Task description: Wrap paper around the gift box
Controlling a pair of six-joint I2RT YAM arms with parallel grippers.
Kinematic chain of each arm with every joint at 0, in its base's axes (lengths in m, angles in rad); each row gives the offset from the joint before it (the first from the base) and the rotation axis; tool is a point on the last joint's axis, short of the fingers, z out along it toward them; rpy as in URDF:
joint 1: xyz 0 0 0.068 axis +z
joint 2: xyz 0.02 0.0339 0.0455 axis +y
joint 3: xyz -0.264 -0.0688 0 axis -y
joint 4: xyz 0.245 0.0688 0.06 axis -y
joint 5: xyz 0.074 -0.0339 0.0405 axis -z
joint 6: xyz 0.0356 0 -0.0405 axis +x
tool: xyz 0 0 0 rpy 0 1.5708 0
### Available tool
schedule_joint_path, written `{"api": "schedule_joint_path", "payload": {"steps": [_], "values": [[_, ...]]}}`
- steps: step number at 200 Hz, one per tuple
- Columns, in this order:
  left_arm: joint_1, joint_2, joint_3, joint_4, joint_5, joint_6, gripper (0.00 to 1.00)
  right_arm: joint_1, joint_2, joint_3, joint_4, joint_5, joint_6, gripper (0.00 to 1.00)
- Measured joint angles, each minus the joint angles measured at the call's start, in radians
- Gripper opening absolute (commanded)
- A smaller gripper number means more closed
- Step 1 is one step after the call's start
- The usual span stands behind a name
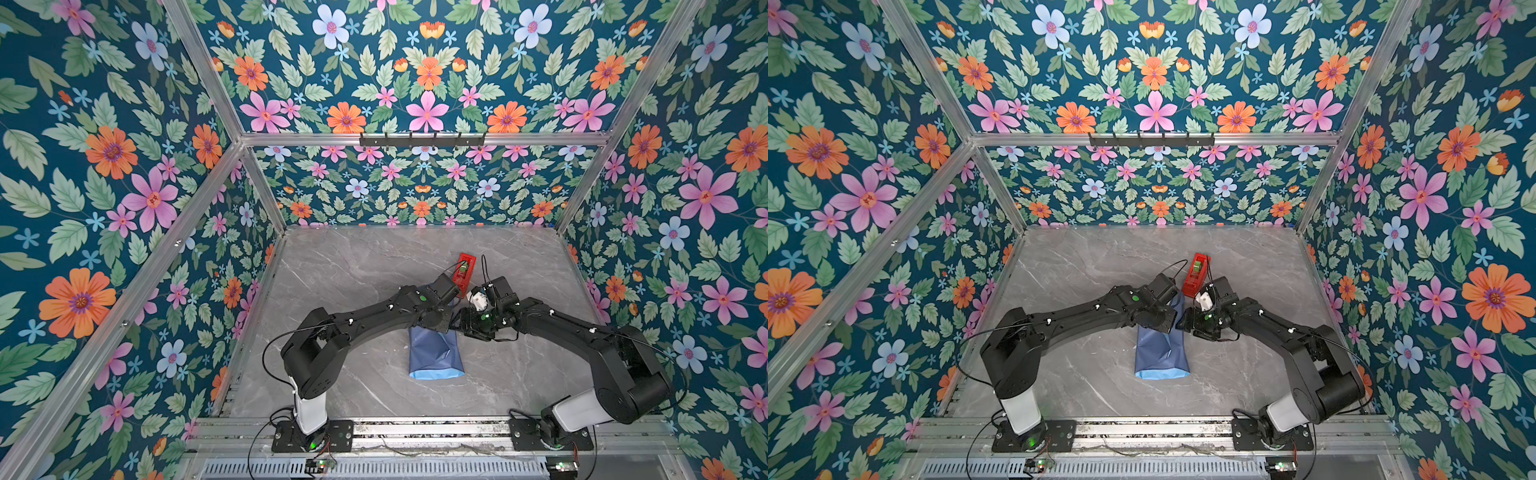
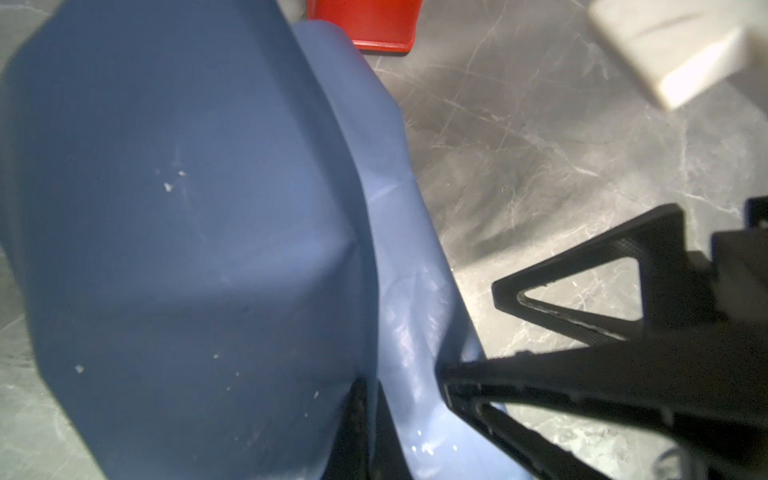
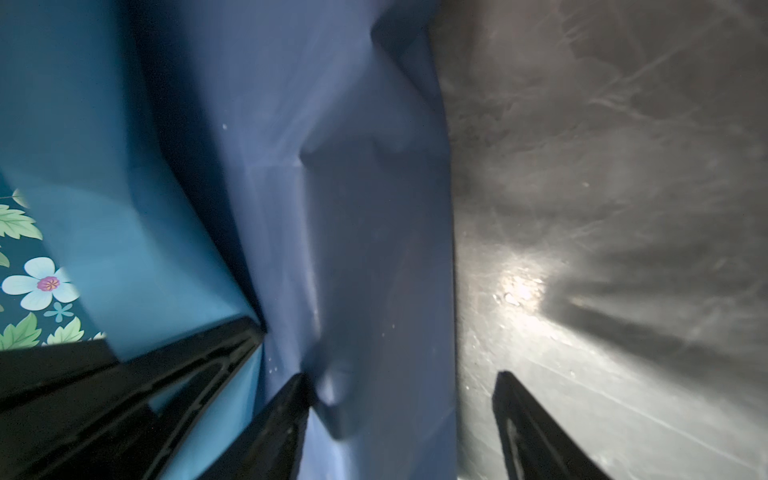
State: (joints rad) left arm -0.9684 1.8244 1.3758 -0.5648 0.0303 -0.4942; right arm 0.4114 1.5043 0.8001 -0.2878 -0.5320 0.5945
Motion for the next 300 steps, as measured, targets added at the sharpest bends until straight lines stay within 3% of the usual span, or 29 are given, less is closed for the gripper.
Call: {"api": "schedule_joint_path", "payload": {"steps": [88,300], "values": [[0.0,0.009,0.021,-0.029,-0.001,0.021,0.0,0.0,0.005,0.003,-0.002,-0.004,0.0,0.7],[0.001,-0.03,-0.089,0.105,-0.003,-0.023,0.0,0.0,-0.038,0.024,-0.085,0.011,0.001,0.71]]}}
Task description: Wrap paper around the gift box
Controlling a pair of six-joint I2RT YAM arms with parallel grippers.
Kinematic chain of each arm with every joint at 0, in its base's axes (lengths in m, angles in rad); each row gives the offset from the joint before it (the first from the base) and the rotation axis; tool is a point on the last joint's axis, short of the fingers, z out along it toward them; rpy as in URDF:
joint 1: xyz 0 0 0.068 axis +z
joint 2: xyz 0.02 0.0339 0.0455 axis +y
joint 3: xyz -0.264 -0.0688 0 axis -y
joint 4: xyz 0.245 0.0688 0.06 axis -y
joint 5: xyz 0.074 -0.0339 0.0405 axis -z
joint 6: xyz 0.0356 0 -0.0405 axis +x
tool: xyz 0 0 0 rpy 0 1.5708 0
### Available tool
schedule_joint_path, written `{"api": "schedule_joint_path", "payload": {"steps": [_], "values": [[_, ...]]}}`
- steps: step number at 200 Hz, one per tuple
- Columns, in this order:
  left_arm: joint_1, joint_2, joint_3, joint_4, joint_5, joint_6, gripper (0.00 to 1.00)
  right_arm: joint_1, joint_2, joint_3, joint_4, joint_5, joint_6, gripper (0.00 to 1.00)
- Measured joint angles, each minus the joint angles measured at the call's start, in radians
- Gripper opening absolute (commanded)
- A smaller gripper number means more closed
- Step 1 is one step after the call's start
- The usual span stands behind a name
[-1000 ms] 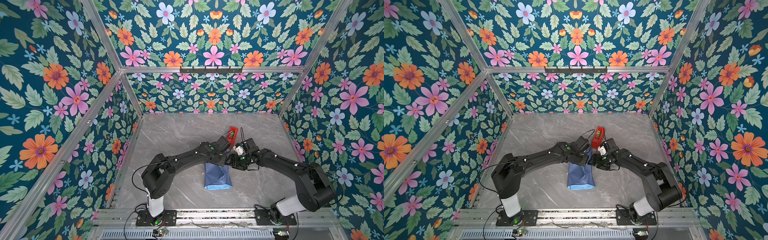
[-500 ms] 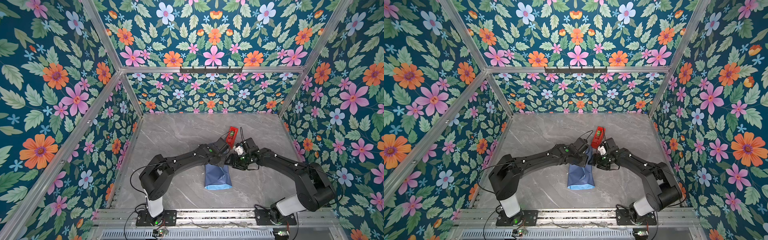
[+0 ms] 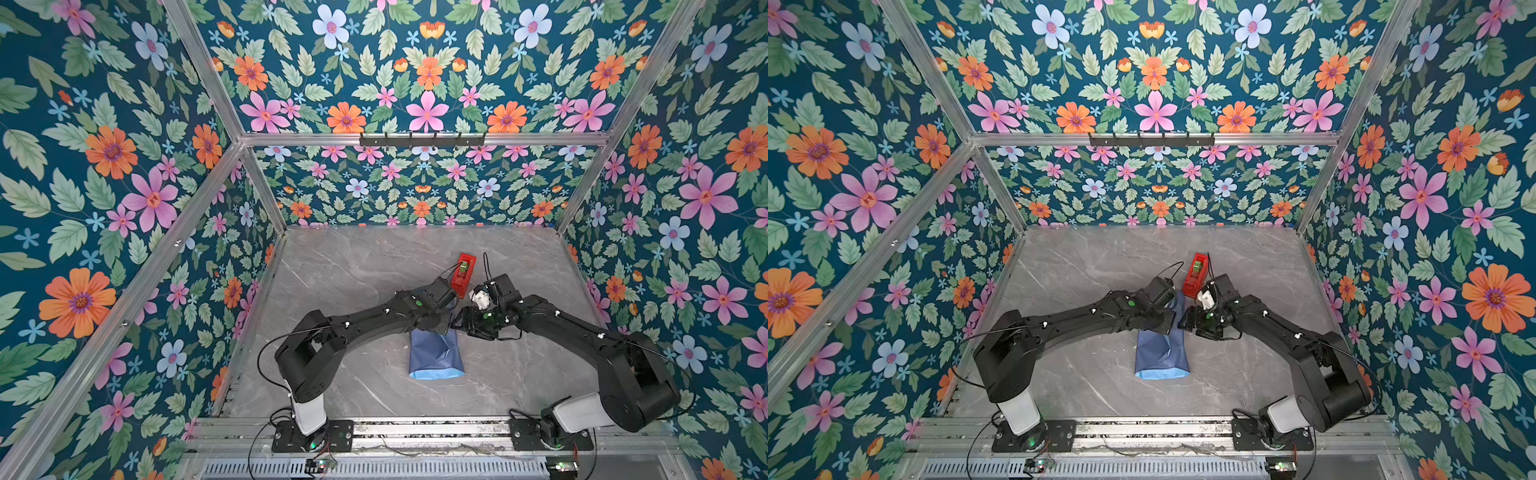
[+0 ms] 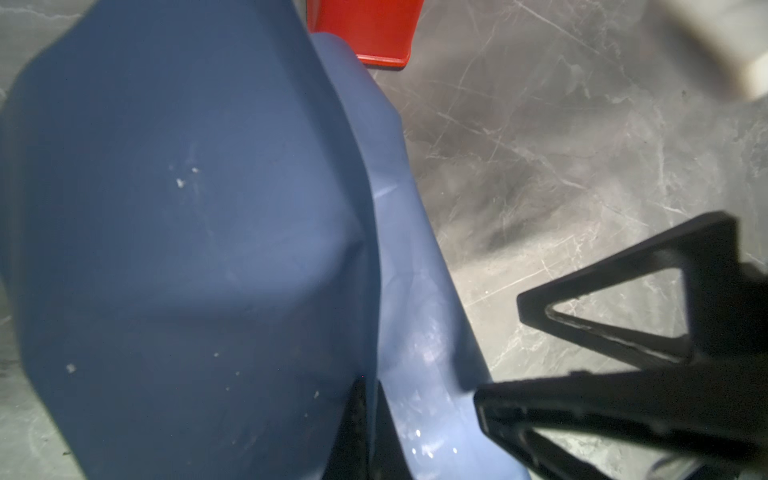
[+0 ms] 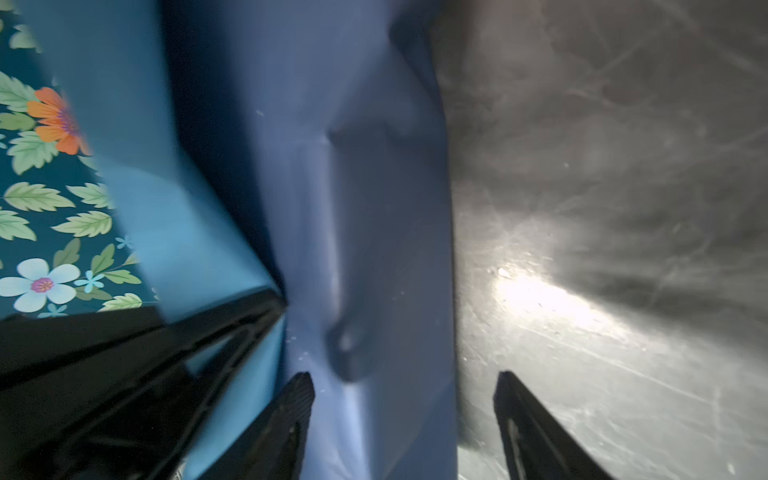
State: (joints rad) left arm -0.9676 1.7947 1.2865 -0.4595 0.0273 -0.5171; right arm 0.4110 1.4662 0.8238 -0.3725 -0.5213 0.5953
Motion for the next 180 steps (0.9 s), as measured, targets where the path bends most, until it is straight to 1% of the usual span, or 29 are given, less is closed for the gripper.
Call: {"api": "schedule_joint_path", "payload": {"steps": [104,168,180], "values": [[0.002,0.024,0.076,-0.081,0.016,0.0,0.0,-0.001,0.011,-0.034,0.046,-0.01,-0.001,0.7],[0.002,0.029,0.086,-0.094,0.023,0.0,0.0,-0.002,0.007,-0.044,0.06,-0.014,-0.001,0.7],[0.002,0.034,0.084,-0.087,0.022,0.0,0.03,-0.002,0.007,-0.045,0.061,-0.013,-0.001,0.7]]}}
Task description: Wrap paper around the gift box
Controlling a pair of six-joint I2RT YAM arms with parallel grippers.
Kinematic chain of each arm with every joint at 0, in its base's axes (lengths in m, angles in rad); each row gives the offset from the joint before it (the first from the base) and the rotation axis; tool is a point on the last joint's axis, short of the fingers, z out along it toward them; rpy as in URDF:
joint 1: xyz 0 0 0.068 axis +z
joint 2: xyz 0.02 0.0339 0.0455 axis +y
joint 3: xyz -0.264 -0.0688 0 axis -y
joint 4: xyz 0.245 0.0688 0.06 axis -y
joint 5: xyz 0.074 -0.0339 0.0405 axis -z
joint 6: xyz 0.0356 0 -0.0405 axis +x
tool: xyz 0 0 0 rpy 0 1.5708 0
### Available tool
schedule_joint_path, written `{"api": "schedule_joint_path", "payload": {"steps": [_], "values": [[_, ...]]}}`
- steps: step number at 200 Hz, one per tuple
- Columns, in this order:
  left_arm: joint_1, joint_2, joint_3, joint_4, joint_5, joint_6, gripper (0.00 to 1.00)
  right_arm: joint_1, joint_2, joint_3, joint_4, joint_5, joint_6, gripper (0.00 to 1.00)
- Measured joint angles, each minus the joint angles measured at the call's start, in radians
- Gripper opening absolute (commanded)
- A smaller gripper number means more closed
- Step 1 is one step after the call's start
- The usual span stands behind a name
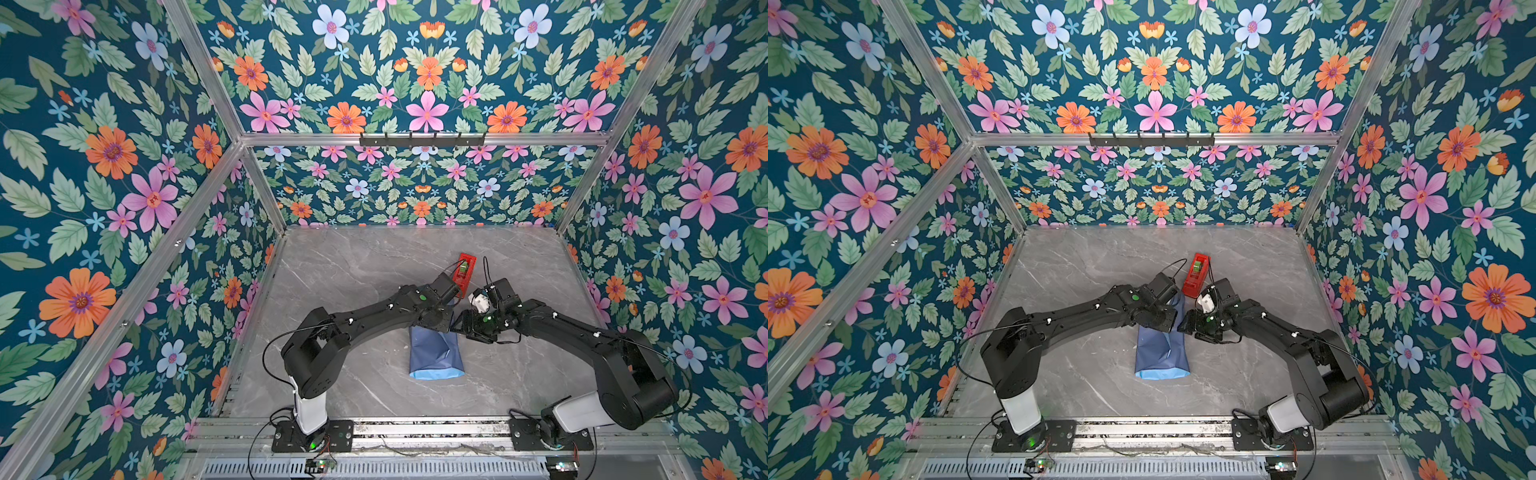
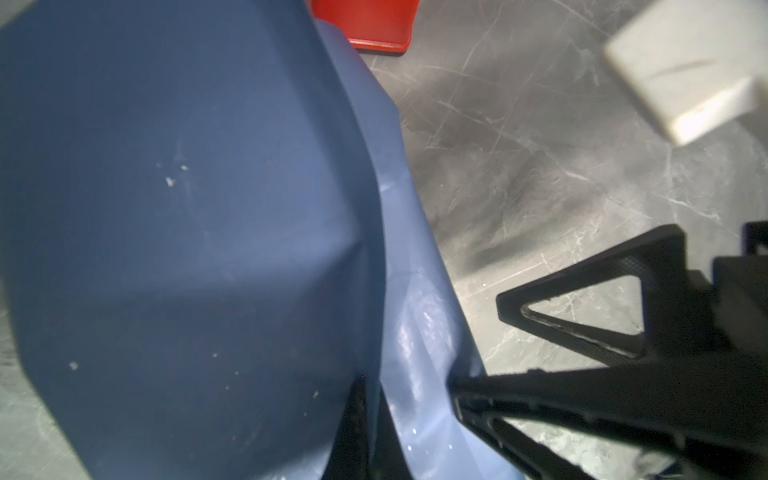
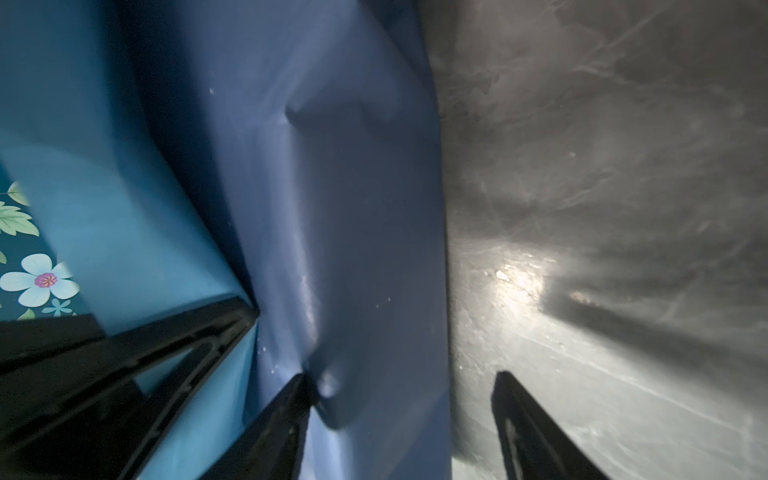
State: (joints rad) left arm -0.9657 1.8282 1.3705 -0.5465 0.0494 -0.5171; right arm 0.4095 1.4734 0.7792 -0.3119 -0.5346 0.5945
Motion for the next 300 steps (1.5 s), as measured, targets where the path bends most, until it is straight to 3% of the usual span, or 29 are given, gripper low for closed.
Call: {"api": "schedule_joint_path", "payload": {"steps": [73,228,274,300], "values": [[0.0,-0.023,-0.076,0.123,0.024,-0.011,0.26,0.0,-0.004,0.001,-0.002,0.01,0.0,0.7],[-0.003,-0.059,-0.161,0.263,0.075,-0.053,0.62,-0.01,-0.11,0.01,-0.166,0.113,-0.023,0.71],[-0.003,-0.066,-0.175,0.285,0.089,-0.053,0.7,-0.049,-0.181,-0.024,-0.197,0.133,-0.026,0.73],[-0.003,-0.069,-0.18,0.294,0.095,-0.055,0.72,-0.06,-0.199,-0.049,-0.161,0.089,-0.019,0.76]]}}
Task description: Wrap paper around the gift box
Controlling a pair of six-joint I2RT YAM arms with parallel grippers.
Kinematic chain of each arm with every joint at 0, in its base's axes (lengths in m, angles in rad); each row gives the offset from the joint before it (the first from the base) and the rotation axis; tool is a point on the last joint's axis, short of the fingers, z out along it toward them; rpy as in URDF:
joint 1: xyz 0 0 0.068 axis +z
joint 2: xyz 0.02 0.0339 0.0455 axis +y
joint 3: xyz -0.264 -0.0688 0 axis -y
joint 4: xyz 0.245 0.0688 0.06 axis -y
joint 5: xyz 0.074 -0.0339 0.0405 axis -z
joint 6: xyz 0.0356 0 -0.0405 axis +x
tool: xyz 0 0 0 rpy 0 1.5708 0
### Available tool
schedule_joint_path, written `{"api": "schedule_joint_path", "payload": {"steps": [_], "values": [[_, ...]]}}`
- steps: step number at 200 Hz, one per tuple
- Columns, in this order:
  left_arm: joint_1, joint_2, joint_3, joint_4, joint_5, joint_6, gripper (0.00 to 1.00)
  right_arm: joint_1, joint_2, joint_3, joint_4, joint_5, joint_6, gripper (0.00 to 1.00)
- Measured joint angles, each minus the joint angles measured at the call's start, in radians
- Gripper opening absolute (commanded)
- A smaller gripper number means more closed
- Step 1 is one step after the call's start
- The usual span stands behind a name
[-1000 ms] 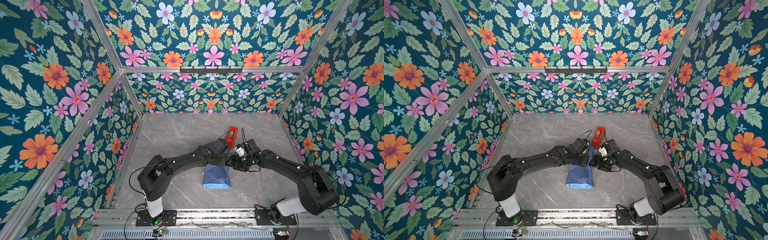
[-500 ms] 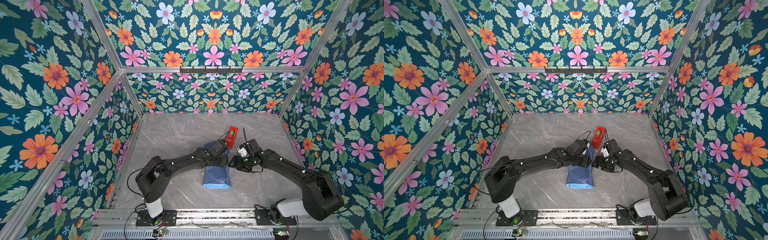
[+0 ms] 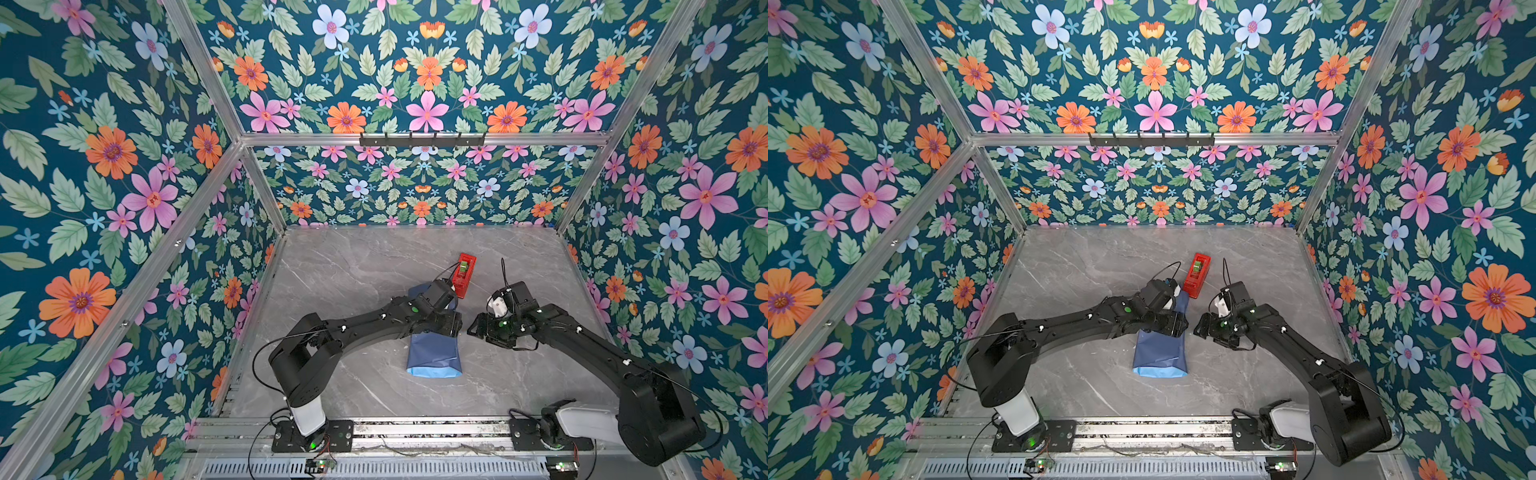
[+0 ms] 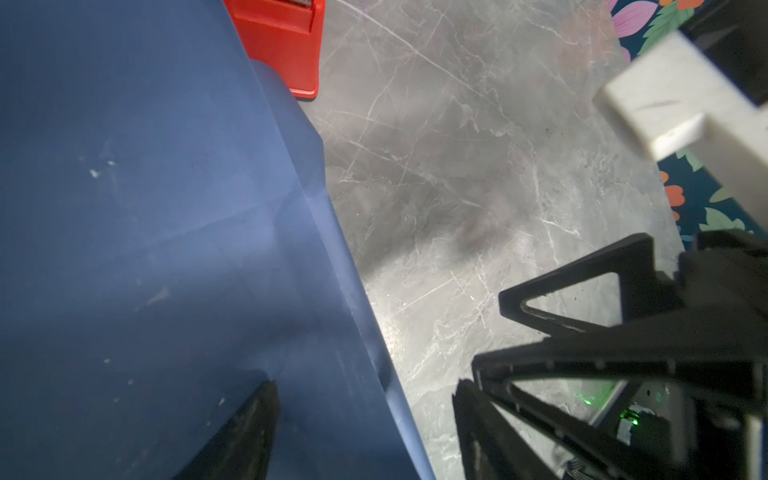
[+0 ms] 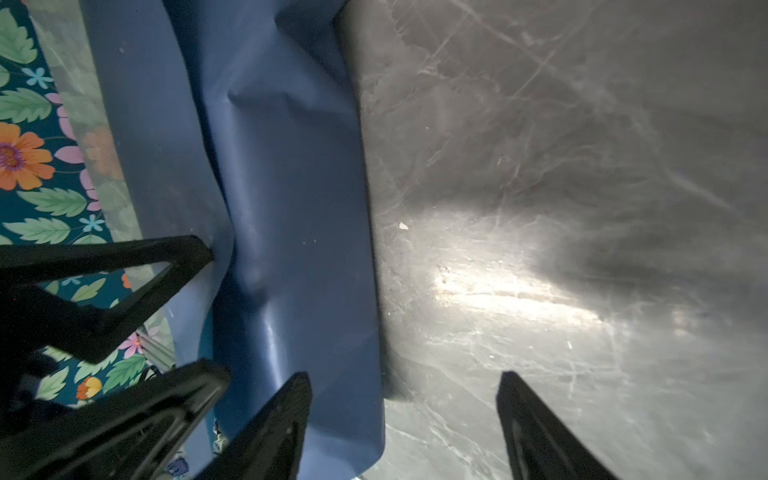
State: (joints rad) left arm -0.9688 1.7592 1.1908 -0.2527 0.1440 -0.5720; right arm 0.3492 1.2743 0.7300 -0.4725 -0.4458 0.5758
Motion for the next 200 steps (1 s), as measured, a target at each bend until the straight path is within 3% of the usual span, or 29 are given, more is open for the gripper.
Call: {"api": "schedule_joint_path", "payload": {"steps": [55,81,117,135,200], "values": [[0.0,-0.009,-0.01,0.017,0.003,-0.005,0.73,-0.006,-0.12,-0.117,0.094,-0.088,0.025,0.84],[0.0,-0.013,-0.014,0.021,0.003,-0.005,0.73,-0.093,-0.127,-0.135,0.122,-0.11,0.053,0.85],[0.0,-0.009,-0.014,0.023,0.004,-0.005,0.73,-0.146,0.022,-0.027,0.194,-0.18,0.074,0.89],[0.0,-0.008,-0.017,0.026,0.004,-0.005,0.73,-0.148,0.103,0.032,0.238,-0.222,0.074,0.97],[0.0,-0.003,-0.011,0.027,0.004,-0.005,0.73,-0.108,0.303,0.135,0.292,-0.289,0.074,0.99]]}}
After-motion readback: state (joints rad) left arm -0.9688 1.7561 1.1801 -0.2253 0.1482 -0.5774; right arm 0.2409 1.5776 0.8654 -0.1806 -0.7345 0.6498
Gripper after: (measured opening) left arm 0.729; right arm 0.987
